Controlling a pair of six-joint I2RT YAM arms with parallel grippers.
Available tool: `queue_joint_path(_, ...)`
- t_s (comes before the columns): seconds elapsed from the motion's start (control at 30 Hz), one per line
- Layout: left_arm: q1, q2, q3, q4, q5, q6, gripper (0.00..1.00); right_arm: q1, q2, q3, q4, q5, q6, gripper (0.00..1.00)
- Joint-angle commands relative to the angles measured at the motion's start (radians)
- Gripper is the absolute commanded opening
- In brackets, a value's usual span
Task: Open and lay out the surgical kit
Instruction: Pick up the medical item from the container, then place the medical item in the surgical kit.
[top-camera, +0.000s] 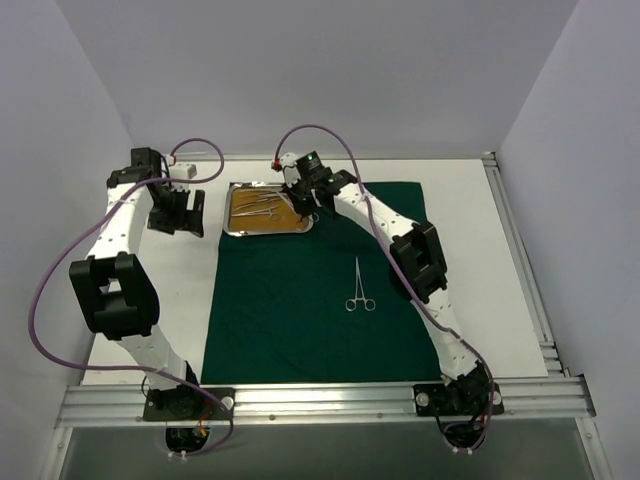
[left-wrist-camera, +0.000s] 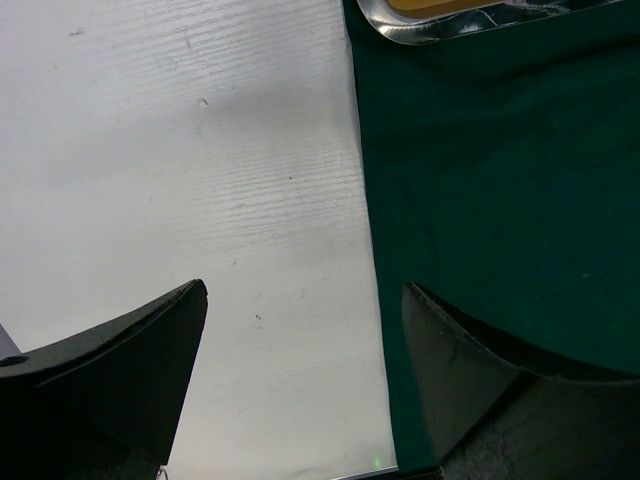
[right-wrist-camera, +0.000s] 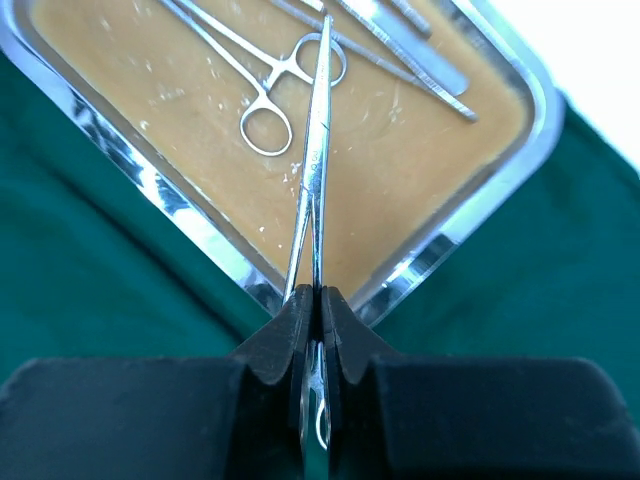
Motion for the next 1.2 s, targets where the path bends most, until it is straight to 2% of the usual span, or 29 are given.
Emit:
queue_joint_path(0.0, -0.001, -0.049, 0.014, -0.008, 0.004, 0.013, 0.88, 0.004, -0.123, -0.037, 0.035, 0.038, 0.037, 0.0)
queue_joint_path(0.07, -0.001, -0.049, 0.019, -0.008, 0.004, 0.011, 0.88, 0.0, -0.166, -0.108, 0.058, 0.081, 0.08, 0.0)
queue_joint_path(0.1, -0.001, -0.048, 0.02, -0.008, 0.004, 0.009, 0.88, -0.002, -0.238, -0.154, 0.113, 0.154, 0.113, 0.0)
queue_joint_path(0.13, -0.001, -0.046, 0.022, -0.006, 0.004, 0.008, 0.88, -0.006, -0.28, -0.266, 0.144, 0.185, 0.173, 0.0)
queue_joint_path(0.23, -0.001, -0.038, 0.028, -0.002, 0.006, 0.002, 0.88, -0.011, -0.465, -0.46, 0.234, 0.296, 0.299, 0.0)
queue_joint_path(0.27, -0.001, -0.038, 0.034, 0.0, 0.007, -0.003, 0.88, -0.005, -0.511, -0.585, 0.244, 0.325, 0.316, 0.0)
queue_joint_path(0.33, -0.001, -0.037, 0.042, -0.002, 0.012, -0.006, 0.88, 0.007, -0.649, -0.713, 0.247, 0.415, 0.356, 0.0)
queue_joint_path(0.37, -0.003, -0.038, 0.045, -0.002, 0.013, -0.009, 0.88, 0.02, -0.697, -0.845, 0.245, 0.44, 0.421, 0.0)
queue_joint_path(0.5, -0.01, -0.044, 0.046, 0.02, 0.0, -0.018, 0.88, 0.068, -0.951, -1.152, 0.247, 0.549, 0.599, 0.0)
queue_joint_path(0.6, -0.026, -0.044, 0.043, 0.024, -0.025, -0.021, 0.88, 0.122, -1.057, -1.308, 0.235, 0.639, 0.731, 0.0)
queue_joint_path(0.77, -0.035, -0.061, 0.025, 0.038, -0.029, -0.026, 0.88, 0.185, -1.151, -1.453, 0.28, 0.744, 0.827, 0.0)
queue_joint_path(0.9, -0.039, -0.075, 0.01, 0.05, -0.029, -0.026, 0.88, 0.221, -1.165, -1.525, 0.305, 0.768, 0.861, 0.0)
queue_joint_path(1.07, -0.043, -0.087, -0.013, 0.057, -0.026, -0.024, 0.88, 0.237, -1.151, -1.551, 0.343, 0.741, 0.856, 0.0)
queue_joint_path(1.17, -0.043, -0.101, -0.023, 0.061, -0.028, -0.024, 0.88, 0.237, -1.145, -1.567, 0.47, 0.675, 0.762, 0.0)
